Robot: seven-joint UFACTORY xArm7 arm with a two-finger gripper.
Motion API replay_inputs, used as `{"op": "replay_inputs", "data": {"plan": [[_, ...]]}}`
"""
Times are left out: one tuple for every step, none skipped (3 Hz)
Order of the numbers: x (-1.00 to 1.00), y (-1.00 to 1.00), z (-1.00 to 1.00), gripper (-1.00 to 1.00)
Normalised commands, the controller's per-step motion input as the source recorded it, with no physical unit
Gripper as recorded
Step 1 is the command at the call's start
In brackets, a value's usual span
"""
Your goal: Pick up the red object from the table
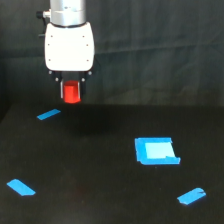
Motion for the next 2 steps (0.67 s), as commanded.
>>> {"op": "replay_inputs", "data": {"plan": [[0.06,0.01,-0.06,-0.87],[-0.08,0.03,-0.04,-1.0]]}}
